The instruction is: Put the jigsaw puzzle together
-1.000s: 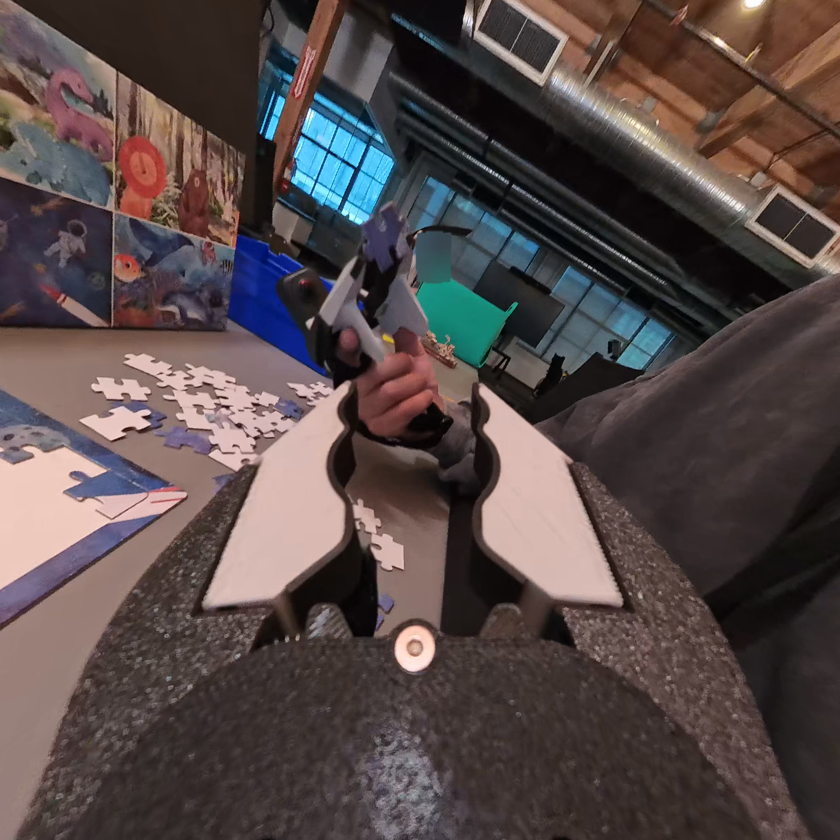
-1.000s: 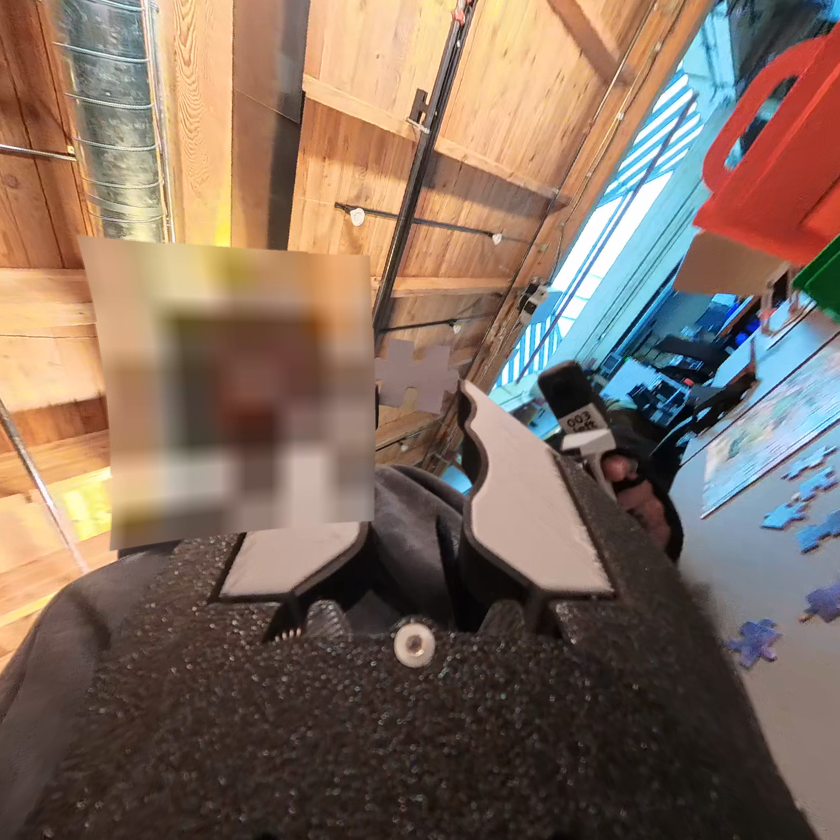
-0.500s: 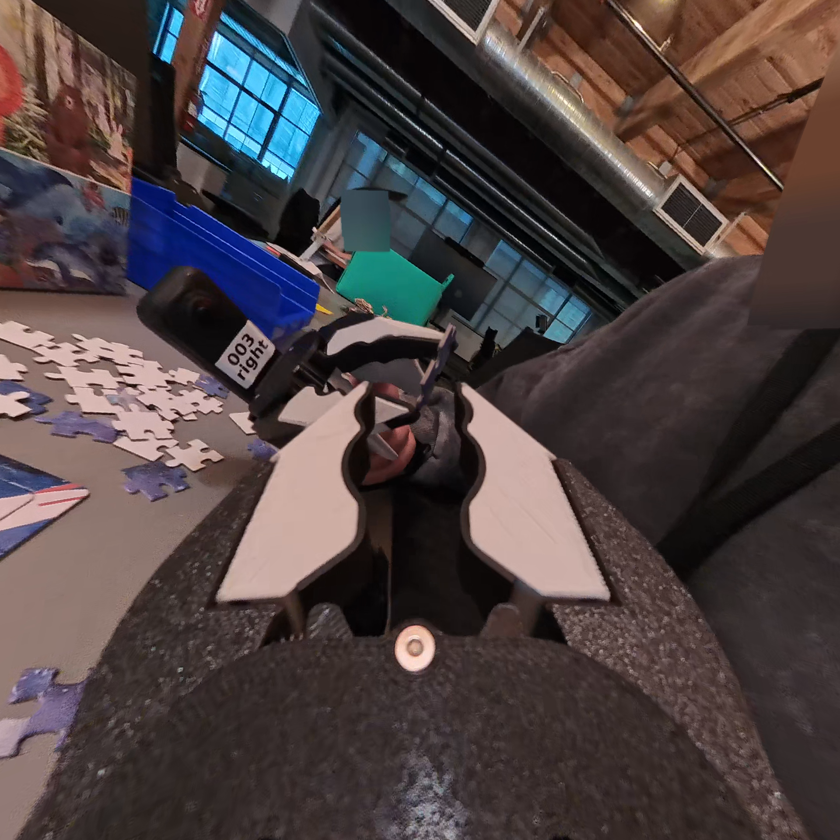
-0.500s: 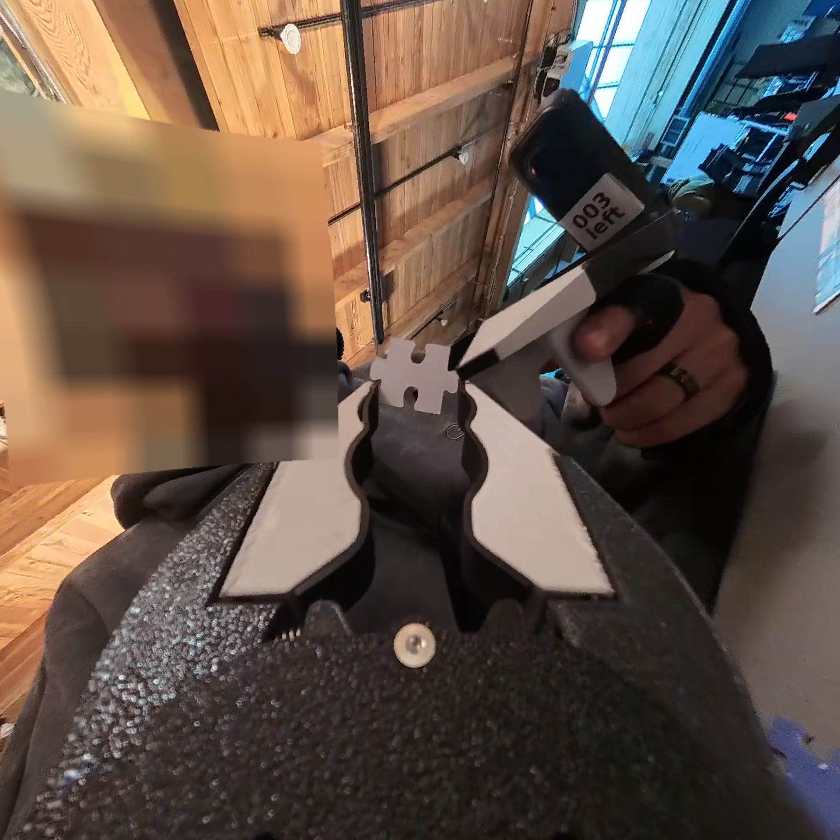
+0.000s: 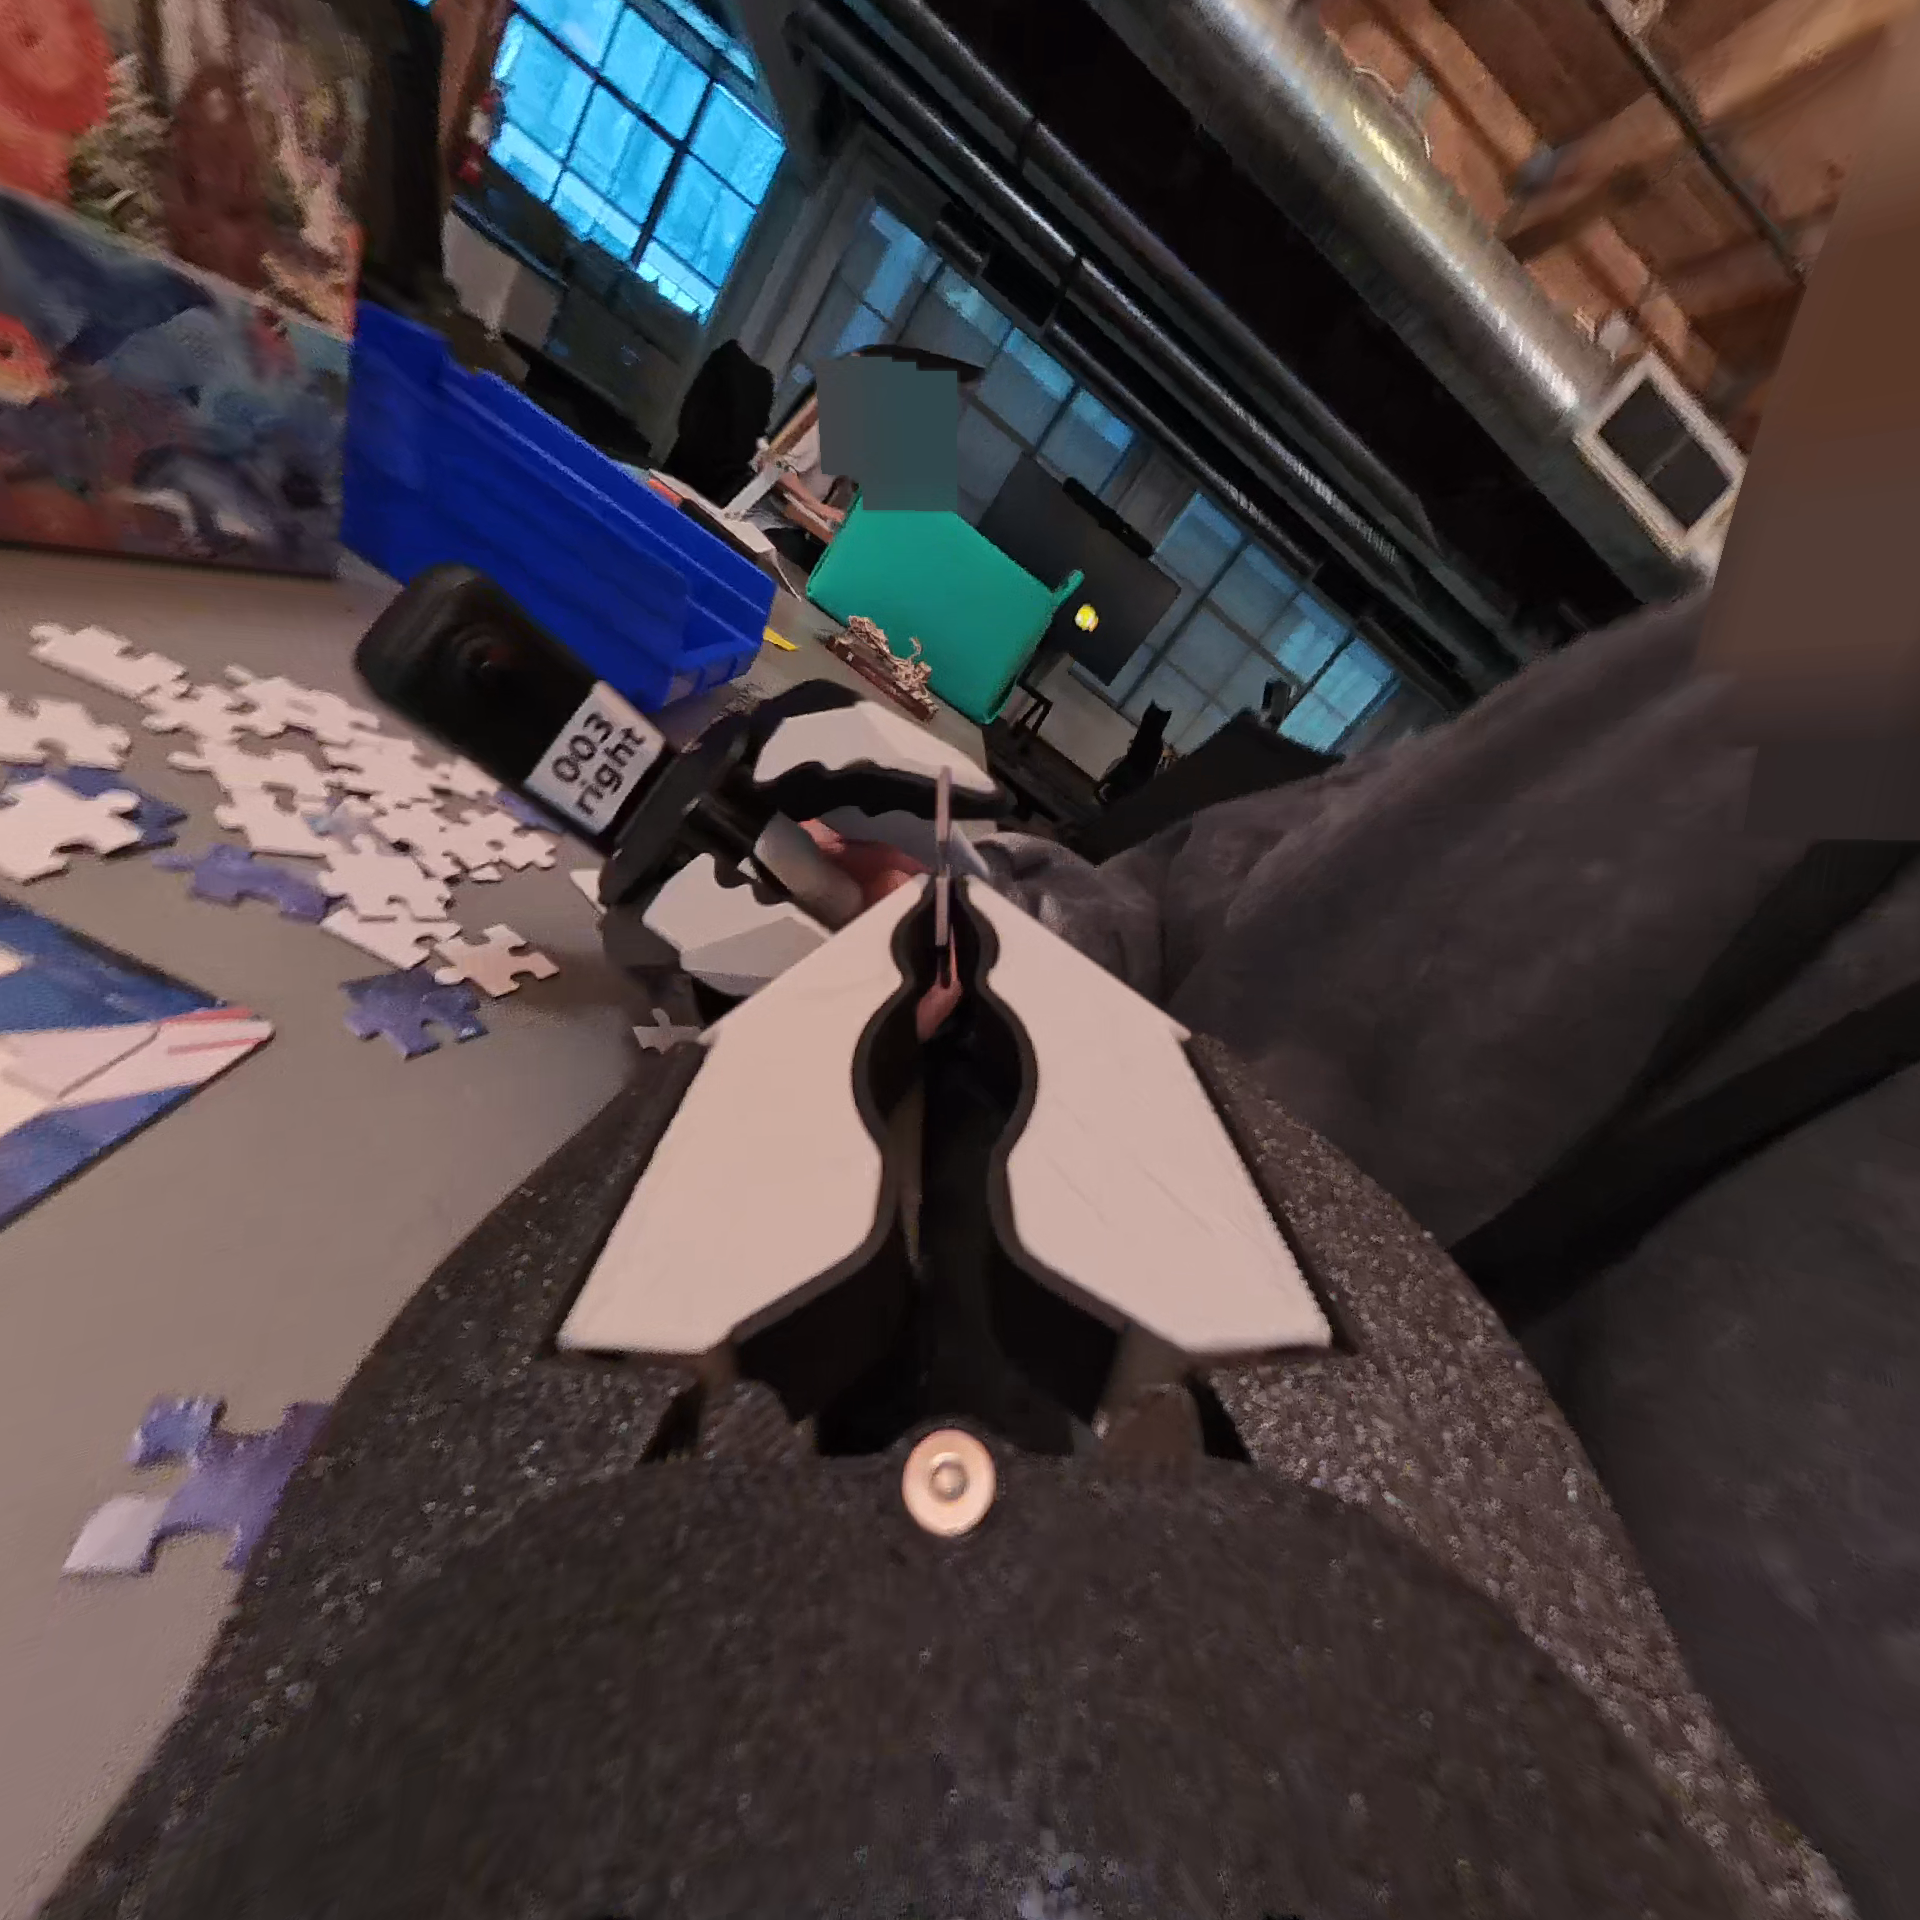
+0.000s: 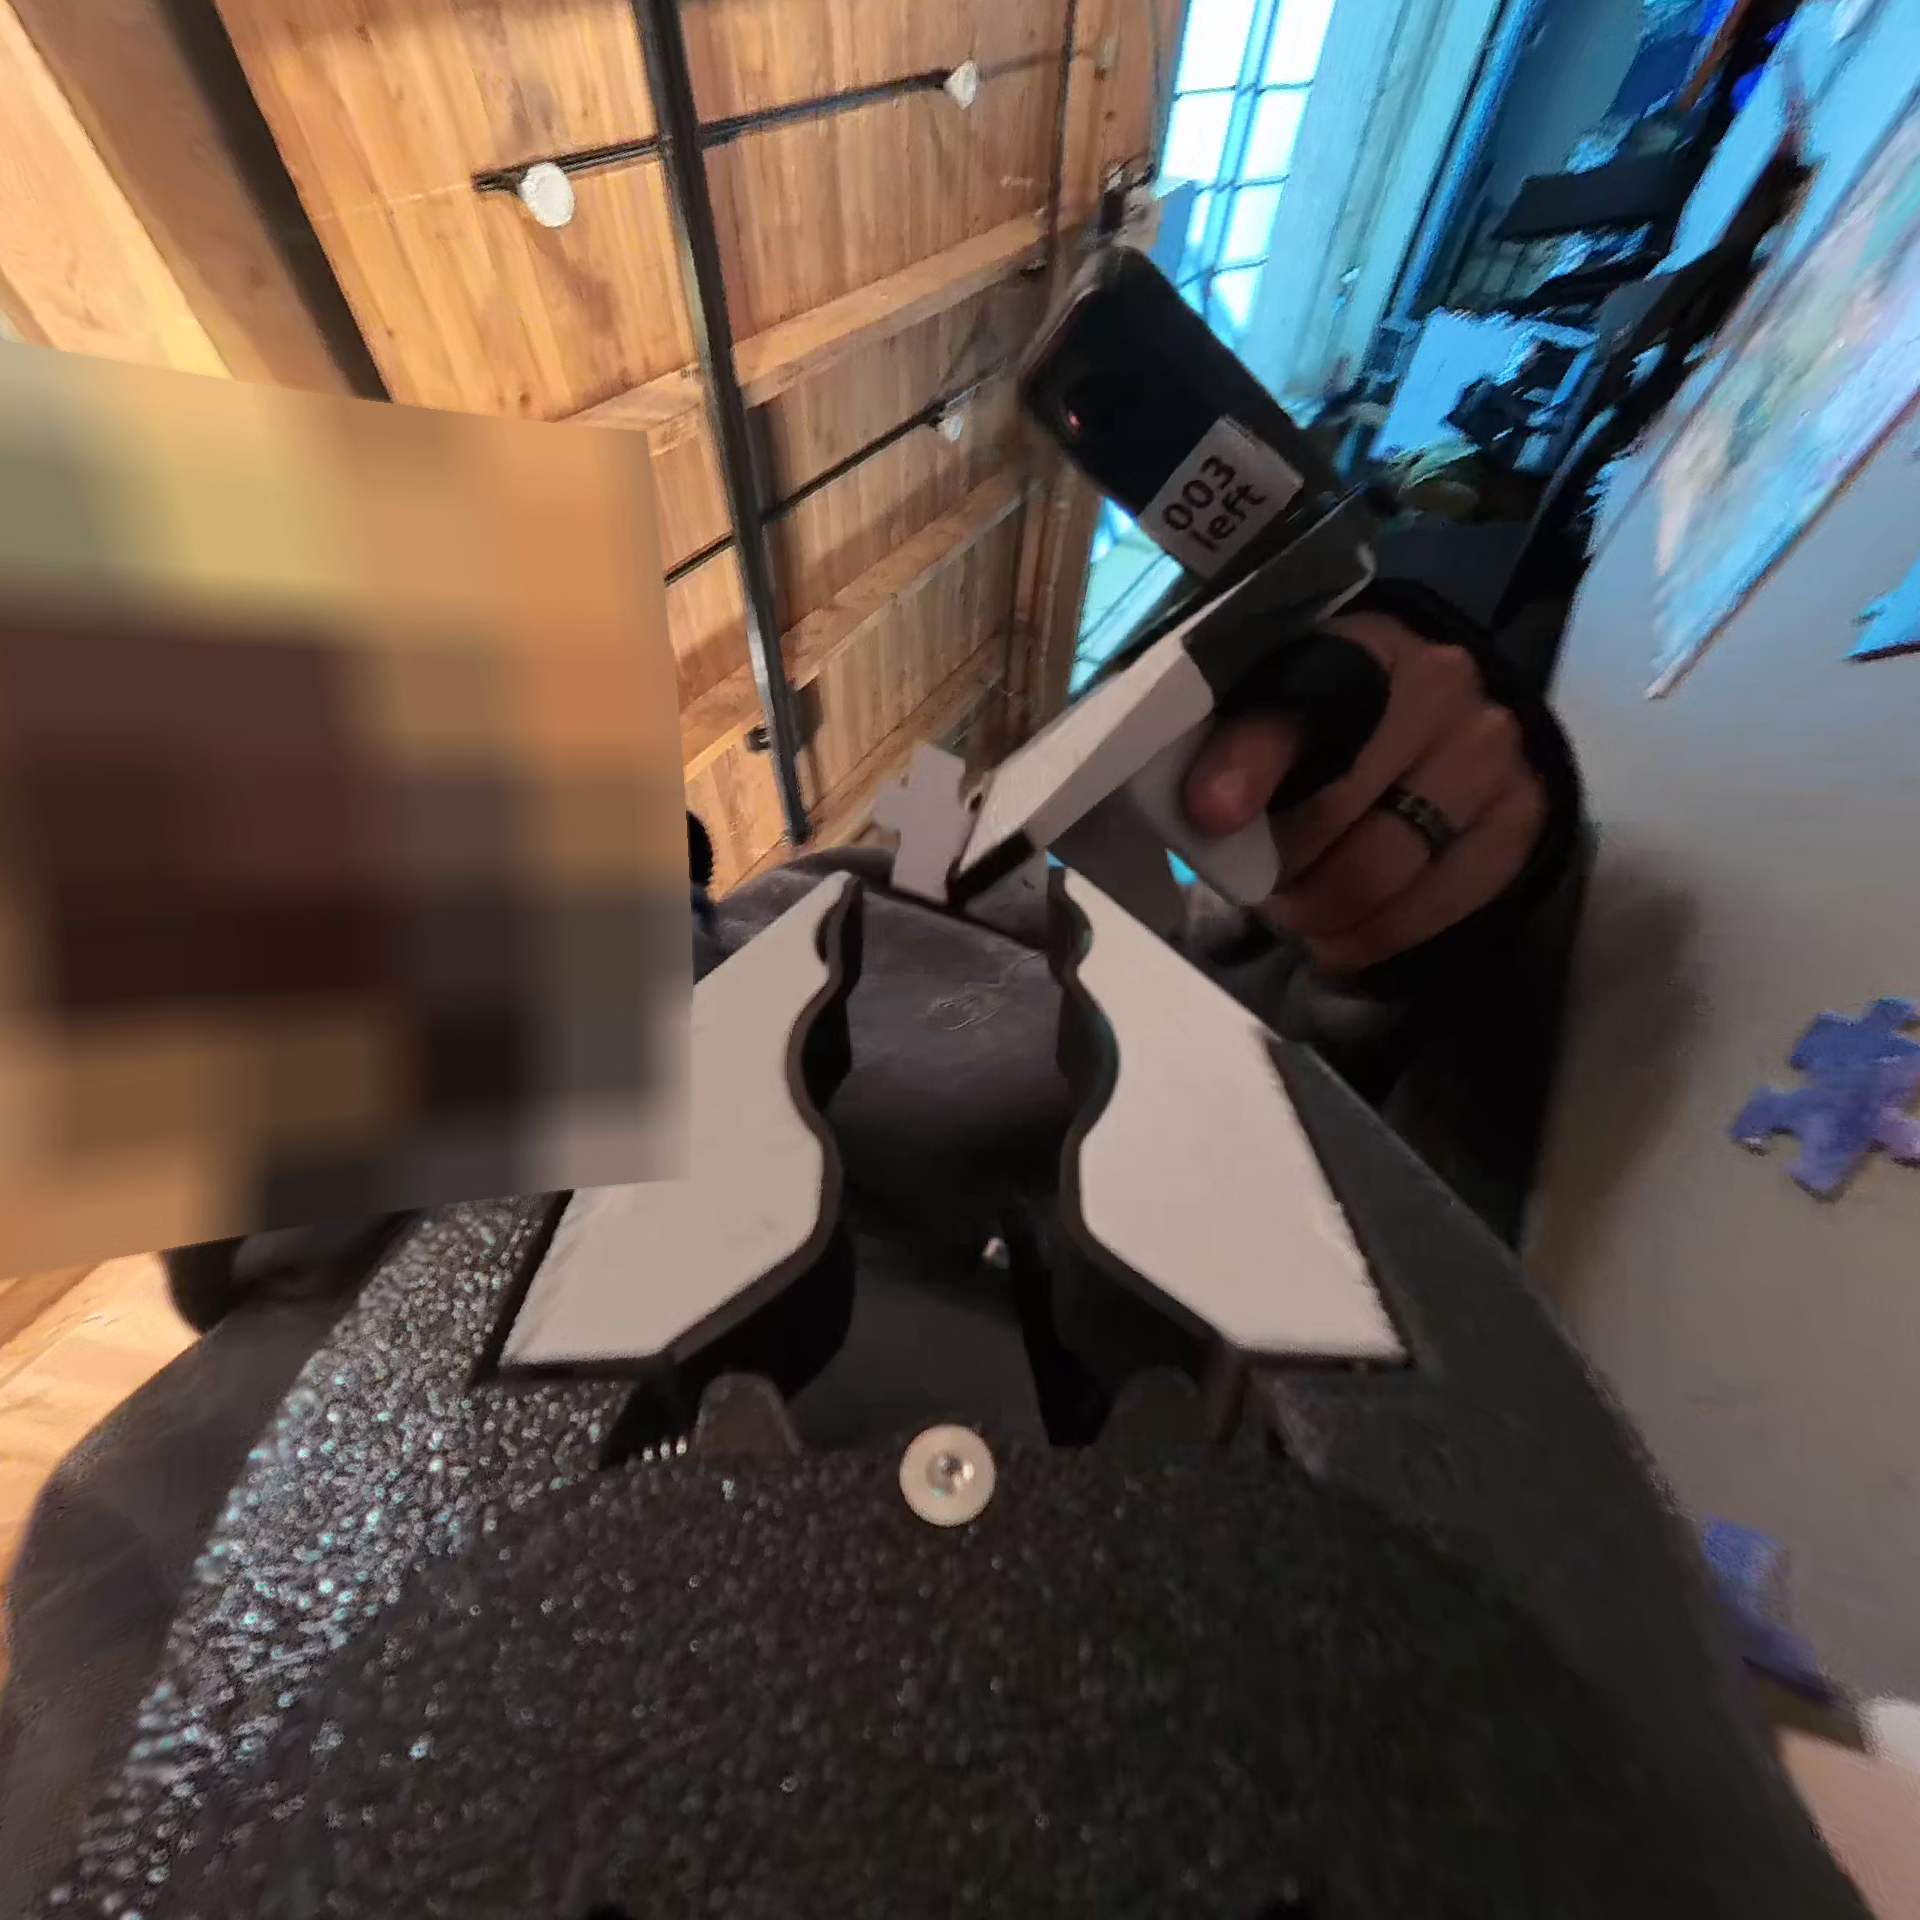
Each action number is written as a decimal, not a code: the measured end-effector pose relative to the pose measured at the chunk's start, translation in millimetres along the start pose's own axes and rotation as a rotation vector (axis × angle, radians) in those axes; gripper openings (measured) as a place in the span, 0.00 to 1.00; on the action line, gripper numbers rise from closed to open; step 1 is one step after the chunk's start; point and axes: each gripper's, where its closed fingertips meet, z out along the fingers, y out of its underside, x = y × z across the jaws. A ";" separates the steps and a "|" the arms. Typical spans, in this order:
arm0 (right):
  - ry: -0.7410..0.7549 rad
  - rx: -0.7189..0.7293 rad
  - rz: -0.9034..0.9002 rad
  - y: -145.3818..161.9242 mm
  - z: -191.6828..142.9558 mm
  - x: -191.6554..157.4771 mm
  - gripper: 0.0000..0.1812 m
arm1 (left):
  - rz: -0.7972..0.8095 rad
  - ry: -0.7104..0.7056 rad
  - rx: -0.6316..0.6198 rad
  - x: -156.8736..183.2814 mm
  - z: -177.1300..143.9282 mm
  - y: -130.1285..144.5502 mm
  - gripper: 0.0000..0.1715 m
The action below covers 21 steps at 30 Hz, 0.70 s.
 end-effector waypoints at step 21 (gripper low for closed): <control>0.451 0.084 -0.390 -22.0 -36.3 2.5 0.20 | -0.229 -0.840 -1.106 -171.6 -154.6 -55.0 0.01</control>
